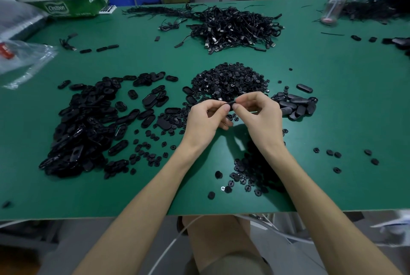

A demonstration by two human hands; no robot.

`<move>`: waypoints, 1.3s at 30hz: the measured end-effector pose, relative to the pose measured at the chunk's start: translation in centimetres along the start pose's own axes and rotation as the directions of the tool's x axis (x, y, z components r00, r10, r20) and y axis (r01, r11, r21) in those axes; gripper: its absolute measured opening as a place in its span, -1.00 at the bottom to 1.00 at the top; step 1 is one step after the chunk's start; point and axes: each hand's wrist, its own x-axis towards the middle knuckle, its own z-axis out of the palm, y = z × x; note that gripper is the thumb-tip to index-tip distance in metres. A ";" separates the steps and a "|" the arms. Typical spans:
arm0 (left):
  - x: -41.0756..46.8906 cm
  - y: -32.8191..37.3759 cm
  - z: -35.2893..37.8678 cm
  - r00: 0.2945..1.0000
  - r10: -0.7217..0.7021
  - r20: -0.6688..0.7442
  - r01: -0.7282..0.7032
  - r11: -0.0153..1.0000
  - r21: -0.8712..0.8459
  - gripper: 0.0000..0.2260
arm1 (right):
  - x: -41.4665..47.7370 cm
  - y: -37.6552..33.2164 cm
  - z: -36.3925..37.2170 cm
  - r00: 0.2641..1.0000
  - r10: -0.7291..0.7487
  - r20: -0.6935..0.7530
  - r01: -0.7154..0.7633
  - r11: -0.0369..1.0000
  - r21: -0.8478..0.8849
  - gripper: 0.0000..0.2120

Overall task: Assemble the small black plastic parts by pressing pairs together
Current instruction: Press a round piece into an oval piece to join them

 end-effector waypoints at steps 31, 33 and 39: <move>0.4 -0.4 -0.3 0.991 -0.103 -0.091 0.091 0.988 -0.124 -0.87 | -0.8 0.0 0.5 0.974 -0.185 0.131 0.200 0.973 -0.113 -0.53; 0.4 -0.4 -0.3 0.992 -0.104 -0.071 0.093 0.985 -0.146 -0.86 | -0.7 -0.1 0.5 0.979 -0.189 0.078 0.195 0.978 -0.071 -0.60; 0.3 -0.1 -0.1 0.998 -0.065 0.013 0.066 0.986 -0.150 -0.90 | -0.2 -0.1 0.1 0.993 -0.111 0.037 0.112 0.993 -0.036 -0.79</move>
